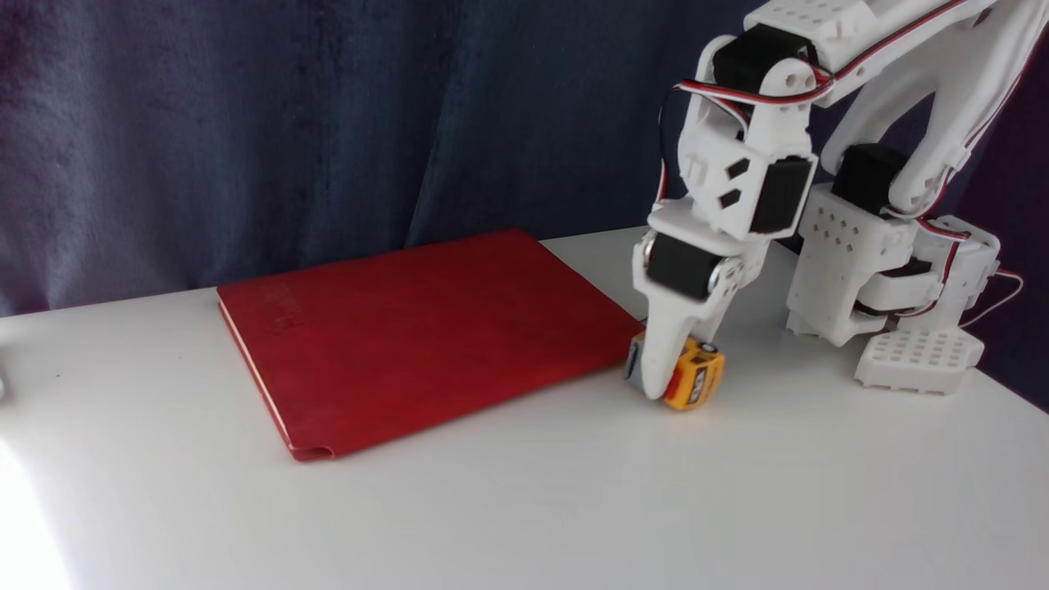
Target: Grasp a toy truck onto the red notebook.
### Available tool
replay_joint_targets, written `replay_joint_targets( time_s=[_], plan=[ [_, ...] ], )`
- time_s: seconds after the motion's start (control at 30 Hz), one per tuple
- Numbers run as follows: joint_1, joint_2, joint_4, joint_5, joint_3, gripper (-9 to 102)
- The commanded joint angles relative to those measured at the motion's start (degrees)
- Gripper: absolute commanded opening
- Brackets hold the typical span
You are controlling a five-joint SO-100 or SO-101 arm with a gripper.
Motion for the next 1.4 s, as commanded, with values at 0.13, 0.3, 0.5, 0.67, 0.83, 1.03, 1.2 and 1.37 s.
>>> replay_joint_targets(
  time_s=[0.13,0.3,0.5,0.67,0.83,1.03,1.2,1.37],
  plan=[
    [-0.5,21.2,21.3,-3.3,-12.8,0],
    [6.5,13.0,24.3,-7.9,-27.4,0],
    [14.8,-5.9,17.8,-13.8,-34.0,0],
    [19.5,-14.2,12.7,-17.8,-33.9,0],
    [23.1,-24.3,11.5,-20.4,-39.9,0],
    [25.2,-33.3,11.4,-22.6,-45.6,0],
    [25.4,-36.4,12.0,-23.7,-46.1,11],
    [25.0,-35.6,14.4,-24.9,-45.9,15]
  ],
)
